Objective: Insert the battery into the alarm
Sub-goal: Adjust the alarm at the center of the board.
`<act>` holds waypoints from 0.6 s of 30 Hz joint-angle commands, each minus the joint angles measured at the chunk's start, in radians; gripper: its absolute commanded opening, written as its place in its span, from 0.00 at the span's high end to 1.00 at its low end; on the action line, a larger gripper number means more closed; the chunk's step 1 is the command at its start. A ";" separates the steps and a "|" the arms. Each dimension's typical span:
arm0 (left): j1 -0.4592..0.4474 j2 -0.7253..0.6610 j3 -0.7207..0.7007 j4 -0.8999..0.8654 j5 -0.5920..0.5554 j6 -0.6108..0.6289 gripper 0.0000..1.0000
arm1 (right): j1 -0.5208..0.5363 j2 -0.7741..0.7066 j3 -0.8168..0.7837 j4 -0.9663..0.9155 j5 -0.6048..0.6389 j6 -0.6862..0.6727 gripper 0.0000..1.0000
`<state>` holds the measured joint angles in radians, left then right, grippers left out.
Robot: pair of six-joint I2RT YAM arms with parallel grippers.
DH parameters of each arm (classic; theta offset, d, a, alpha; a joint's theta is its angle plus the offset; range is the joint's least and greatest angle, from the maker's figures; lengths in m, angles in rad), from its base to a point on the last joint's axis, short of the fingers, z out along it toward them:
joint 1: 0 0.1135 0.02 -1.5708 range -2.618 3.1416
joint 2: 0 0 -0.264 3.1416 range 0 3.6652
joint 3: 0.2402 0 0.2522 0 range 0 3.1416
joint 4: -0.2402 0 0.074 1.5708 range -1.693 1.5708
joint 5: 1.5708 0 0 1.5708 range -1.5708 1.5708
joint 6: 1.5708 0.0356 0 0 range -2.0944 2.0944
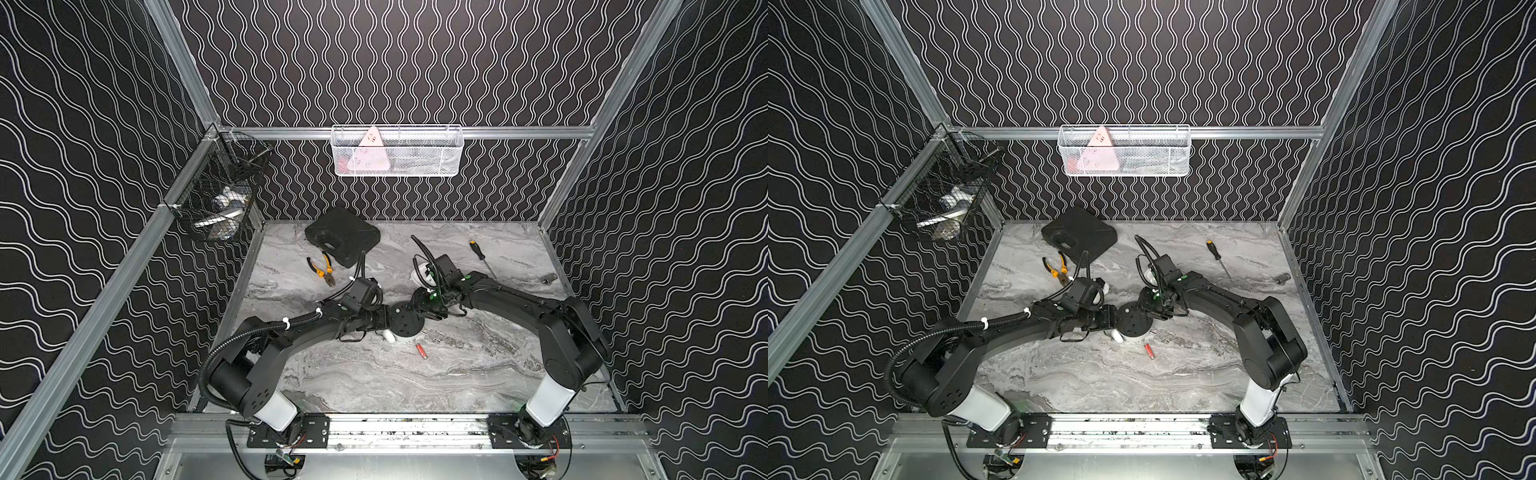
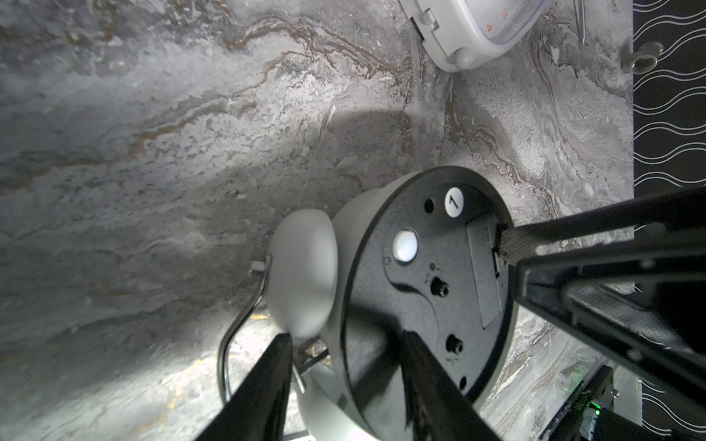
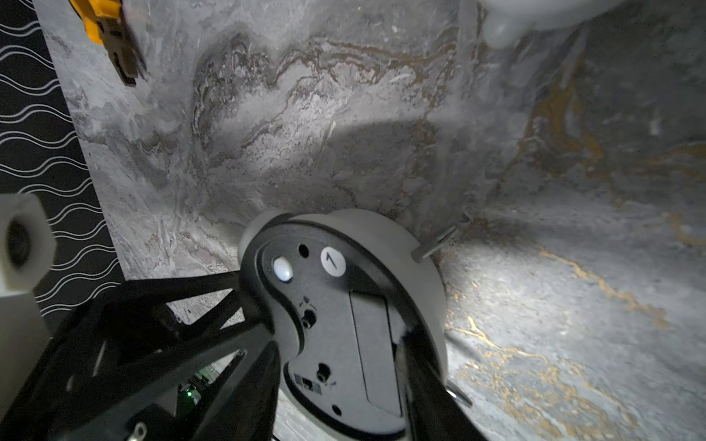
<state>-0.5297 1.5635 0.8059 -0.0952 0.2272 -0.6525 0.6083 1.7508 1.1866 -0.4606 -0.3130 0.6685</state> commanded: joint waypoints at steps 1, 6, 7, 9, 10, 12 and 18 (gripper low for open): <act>-0.001 0.009 -0.001 -0.143 -0.071 0.021 0.51 | 0.008 0.002 0.025 -0.122 0.105 -0.065 0.48; 0.001 0.010 0.002 -0.149 -0.062 0.014 0.51 | 0.030 0.016 0.078 -0.215 0.180 -0.107 0.47; 0.001 0.013 0.005 -0.149 -0.057 0.012 0.50 | 0.031 0.025 0.085 -0.224 0.183 -0.109 0.47; 0.001 0.015 0.006 -0.148 -0.052 0.011 0.50 | 0.034 0.039 0.093 -0.231 0.173 -0.109 0.47; 0.001 0.015 0.006 -0.149 -0.054 0.012 0.51 | 0.037 0.039 0.094 -0.229 0.169 -0.107 0.48; 0.003 0.014 0.007 -0.153 -0.055 0.011 0.54 | 0.054 0.021 0.096 -0.218 0.188 -0.102 0.49; 0.010 0.009 0.003 -0.149 -0.048 0.007 0.56 | 0.095 0.022 0.159 -0.265 0.252 -0.114 0.52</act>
<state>-0.5240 1.5665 0.8181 -0.1131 0.2352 -0.6548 0.6941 1.7695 1.3231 -0.6827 -0.1127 0.5720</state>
